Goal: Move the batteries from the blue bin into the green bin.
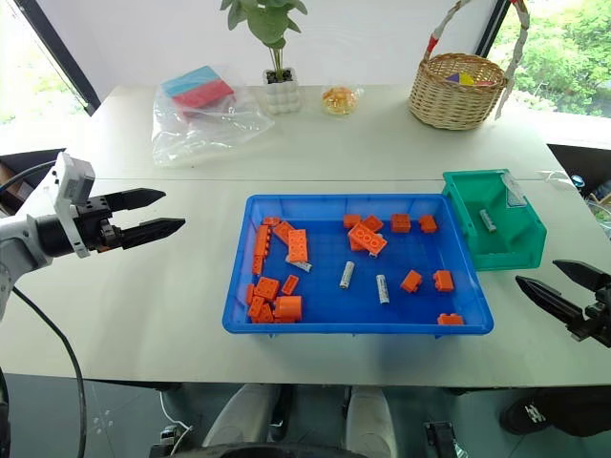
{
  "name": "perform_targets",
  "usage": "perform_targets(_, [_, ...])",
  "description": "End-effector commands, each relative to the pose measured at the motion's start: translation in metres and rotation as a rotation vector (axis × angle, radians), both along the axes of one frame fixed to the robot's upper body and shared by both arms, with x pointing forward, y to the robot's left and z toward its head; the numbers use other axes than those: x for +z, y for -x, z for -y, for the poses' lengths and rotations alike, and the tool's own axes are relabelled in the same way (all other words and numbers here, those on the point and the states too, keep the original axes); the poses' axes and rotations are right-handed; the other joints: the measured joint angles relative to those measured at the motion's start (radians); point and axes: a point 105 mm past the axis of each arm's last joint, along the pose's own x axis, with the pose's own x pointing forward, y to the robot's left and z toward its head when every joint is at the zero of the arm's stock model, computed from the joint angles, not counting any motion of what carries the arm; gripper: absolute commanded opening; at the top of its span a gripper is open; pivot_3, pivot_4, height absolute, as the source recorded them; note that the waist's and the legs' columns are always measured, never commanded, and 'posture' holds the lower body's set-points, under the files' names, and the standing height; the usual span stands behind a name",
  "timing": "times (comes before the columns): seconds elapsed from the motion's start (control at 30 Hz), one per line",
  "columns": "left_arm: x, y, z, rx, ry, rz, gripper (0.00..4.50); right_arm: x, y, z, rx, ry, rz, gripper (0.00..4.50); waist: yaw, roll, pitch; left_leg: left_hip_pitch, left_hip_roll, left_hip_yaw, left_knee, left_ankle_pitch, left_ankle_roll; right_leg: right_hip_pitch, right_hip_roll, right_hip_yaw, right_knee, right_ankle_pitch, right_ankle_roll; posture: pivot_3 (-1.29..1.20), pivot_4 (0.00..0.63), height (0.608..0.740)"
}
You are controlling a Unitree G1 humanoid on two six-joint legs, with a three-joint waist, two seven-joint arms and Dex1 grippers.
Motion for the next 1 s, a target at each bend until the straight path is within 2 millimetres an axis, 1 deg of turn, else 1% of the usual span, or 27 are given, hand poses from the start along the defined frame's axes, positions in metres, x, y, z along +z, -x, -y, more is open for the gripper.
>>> perform_targets(0.03, [0.015,0.002,0.0,-0.01,0.01,0.056,4.5,0.006,0.0,-0.002,0.01,0.018,0.021,3.62,0.0,0.0,0.0,0.0,0.0,0.0,0.0,0.0,0.0,0.0,0.0,0.0,0.0,0.0,0.0,0.0,0.15,0.702])
perform_targets(0.23, [0.014,0.001,0.003,-0.02,0.011,0.049,4.5,0.005,0.001,0.0,0.001,0.026,0.015,3.62,0.0,0.0,0.0,0.0,0.0,0.0,0.0,0.0,0.0,0.0,0.0,0.0,0.0,0.0,0.0,0.0,0.15,0.702])
perform_targets(0.43, [0.013,0.001,0.005,-0.027,0.009,0.049,4.5,0.007,0.0,0.0,0.0,0.035,0.019,3.62,-0.001,0.0,0.0,0.0,0.0,0.0,0.0,0.0,0.0,0.0,0.0,0.0,0.0,0.0,0.0,0.0,0.15,0.702])
perform_targets(0.53, [0.016,0.004,0.011,-0.054,0.024,0.06,4.5,0.011,-0.003,-0.001,0.025,0.059,0.012,3.62,-0.001,0.0,0.0,0.0,0.0,0.0,0.0,0.0,0.0,0.0,0.0,0.0,0.0,0.0,0.0,0.0,0.15,0.702])
perform_targets(0.67, [0.017,0.011,0.018,-0.089,0.031,0.052,4.5,0.02,-0.008,-0.003,0.047,0.066,0.026,3.62,-0.001,0.0,0.0,0.0,0.0,0.0,0.0,0.0,0.0,0.0,0.0,0.0,0.0,0.0,0.0,0.0,0.15,0.702])
perform_targets(0.73, [0.014,0.017,0.02,-0.106,0.027,0.04,4.5,0.023,-0.011,-0.009,0.07,0.066,0.03,3.62,-0.001,0.0,0.0,0.0,0.0,0.0,0.0,0.0,0.0,0.0,0.0,0.0,0.0,0.0,0.0,0.0,0.15,0.702])
perform_targets(0.83, [0.013,0.022,0.022,-0.128,0.024,0.021,4.5,0.026,-0.018,-0.023,0.128,0.078,0.027,3.62,-0.001,0.0,0.0,0.0,0.0,0.0,0.0,0.0,0.0,0.0,0.0,0.0,0.0,0.0,0.0,0.0,0.15,0.702])
perform_targets(0.87, [0.013,0.023,0.023,-0.133,0.024,0.019,4.5,0.028,-0.022,-0.031,0.159,0.087,0.027,3.62,-0.002,0.0,0.0,0.0,0.0,0.0,0.0,0.0,0.0,0.0,0.0,0.0,0.0,0.0,0.0,0.0,0.15,0.702])
perform_targets(0.97, [0.015,0.025,0.025,-0.145,0.022,0.018,4.5,0.04,-0.035,-0.069,0.293,0.082,0.05,3.62,-0.007,0.0,0.0,0.0,0.0,0.0,0.001,0.0,0.0,0.0,0.0,0.0,0.0,0.0,-0.001,0.0,0.15,0.702])
perform_targets(1.0, [0.015,0.025,0.026,-0.15,0.02,0.018,4.5,0.043,-0.037,-0.078,0.322,0.077,0.056,3.62,-0.007,0.0,0.0,0.001,0.0,0.0,0.001,0.0,0.0,0.0,0.0,0.0,0.001,0.0,-0.001,0.0,0.15,0.702])
